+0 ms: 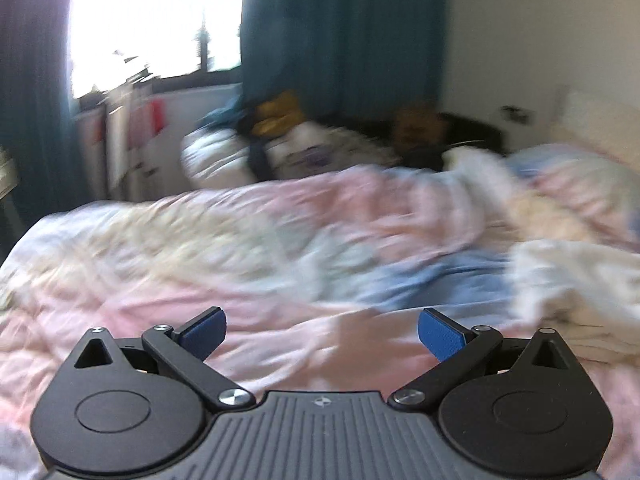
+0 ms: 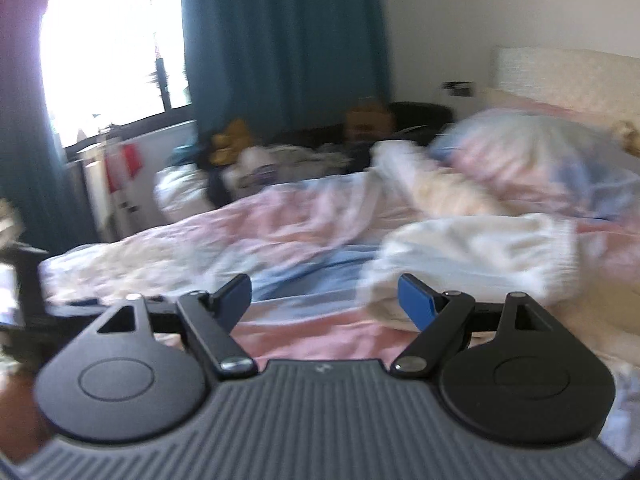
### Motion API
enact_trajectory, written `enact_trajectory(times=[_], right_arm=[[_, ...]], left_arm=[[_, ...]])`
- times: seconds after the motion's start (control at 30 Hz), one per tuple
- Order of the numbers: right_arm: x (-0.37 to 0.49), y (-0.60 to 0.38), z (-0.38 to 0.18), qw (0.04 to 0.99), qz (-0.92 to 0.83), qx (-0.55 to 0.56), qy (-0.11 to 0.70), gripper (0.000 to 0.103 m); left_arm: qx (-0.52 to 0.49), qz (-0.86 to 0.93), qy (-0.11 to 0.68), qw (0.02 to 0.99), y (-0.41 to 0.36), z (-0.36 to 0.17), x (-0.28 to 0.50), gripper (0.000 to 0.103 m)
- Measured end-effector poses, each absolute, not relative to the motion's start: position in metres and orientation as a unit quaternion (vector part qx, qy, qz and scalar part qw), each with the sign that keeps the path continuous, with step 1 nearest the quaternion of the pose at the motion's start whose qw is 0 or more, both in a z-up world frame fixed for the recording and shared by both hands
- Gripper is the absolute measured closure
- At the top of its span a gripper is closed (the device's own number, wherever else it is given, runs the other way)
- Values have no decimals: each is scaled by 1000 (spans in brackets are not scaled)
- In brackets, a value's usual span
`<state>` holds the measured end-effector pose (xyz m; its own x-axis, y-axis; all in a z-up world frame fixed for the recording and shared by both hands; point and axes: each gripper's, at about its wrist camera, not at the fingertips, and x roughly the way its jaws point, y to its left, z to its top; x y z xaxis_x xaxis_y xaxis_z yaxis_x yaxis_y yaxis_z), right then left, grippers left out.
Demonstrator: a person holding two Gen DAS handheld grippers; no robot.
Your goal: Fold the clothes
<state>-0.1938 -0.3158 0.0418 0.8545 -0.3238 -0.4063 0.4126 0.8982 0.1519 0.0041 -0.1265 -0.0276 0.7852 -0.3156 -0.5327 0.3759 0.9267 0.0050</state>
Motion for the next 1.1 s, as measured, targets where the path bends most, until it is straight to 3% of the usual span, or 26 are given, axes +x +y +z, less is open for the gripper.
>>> enact_trajectory(times=[0.4, 0.63, 1.1], right_arm=[[-105, -189, 24, 965, -19, 100, 240, 21], [-79, -141, -3, 960, 5, 69, 273, 21], [-95, -118, -4, 966, 5, 34, 256, 21]], left_arm=[[35, -79, 340, 936, -98, -137, 98, 0], [-10, -61, 315, 947, -94, -159, 108, 0], [16, -56, 299, 952, -100, -166, 105, 0]])
